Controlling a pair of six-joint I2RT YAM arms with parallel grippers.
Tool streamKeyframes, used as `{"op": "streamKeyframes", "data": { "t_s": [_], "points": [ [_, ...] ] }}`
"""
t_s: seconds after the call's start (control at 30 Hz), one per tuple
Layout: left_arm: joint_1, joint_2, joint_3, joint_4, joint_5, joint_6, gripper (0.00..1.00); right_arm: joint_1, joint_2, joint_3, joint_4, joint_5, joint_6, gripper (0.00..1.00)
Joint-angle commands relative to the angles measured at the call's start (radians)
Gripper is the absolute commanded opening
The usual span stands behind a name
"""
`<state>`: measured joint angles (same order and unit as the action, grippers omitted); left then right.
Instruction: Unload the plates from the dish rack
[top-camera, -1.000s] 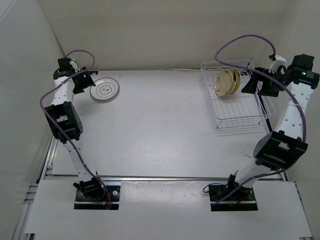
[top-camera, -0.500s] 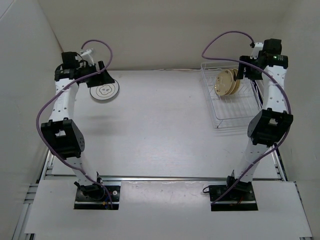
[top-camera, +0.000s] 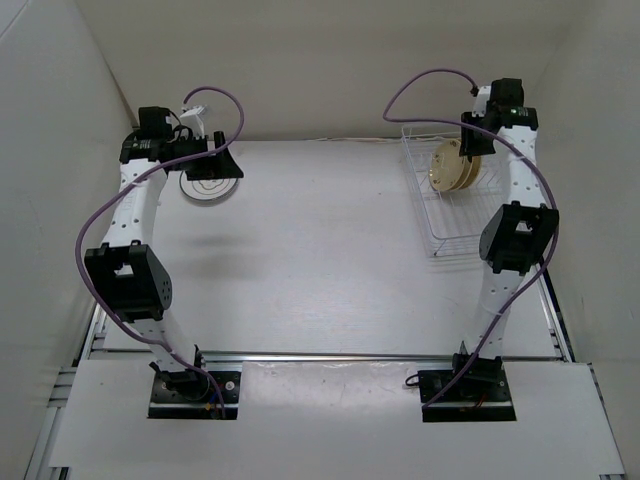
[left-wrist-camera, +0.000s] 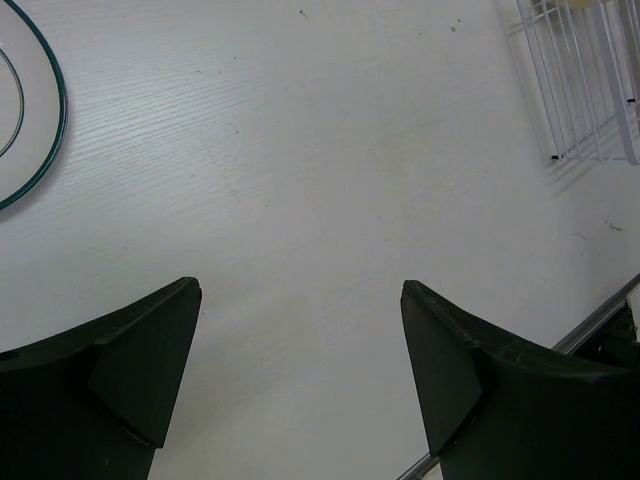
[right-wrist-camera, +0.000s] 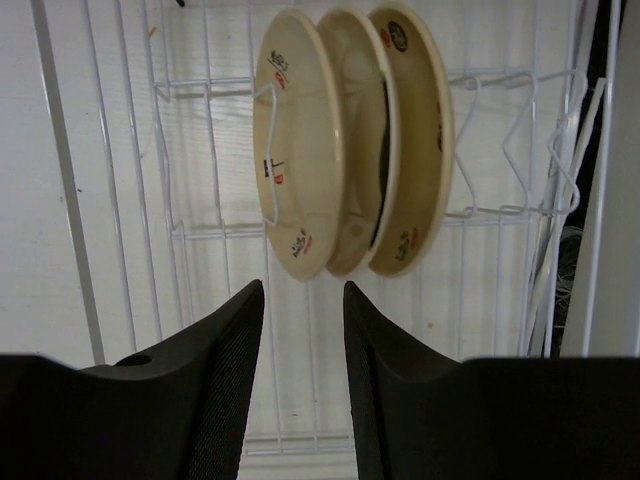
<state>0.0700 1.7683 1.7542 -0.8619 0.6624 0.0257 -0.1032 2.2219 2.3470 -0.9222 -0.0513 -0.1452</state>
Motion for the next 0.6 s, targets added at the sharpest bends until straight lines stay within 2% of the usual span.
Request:
{"op": "streamKeyframes", "data": {
  "t_s": [0.0,0.57],
  "points": [
    [0.001,-0.064,-0.010,-0.008,0.008,0.025,0.92,0.011,0.015,0.055,0.043,0.016,0.006,0.42],
    [0.001,-0.046,-0.019,-0.017,-0.030,0.034,0.93,0.011,0.114,0.094,0.052,0.038,0.006,0.41]
  ]
}}
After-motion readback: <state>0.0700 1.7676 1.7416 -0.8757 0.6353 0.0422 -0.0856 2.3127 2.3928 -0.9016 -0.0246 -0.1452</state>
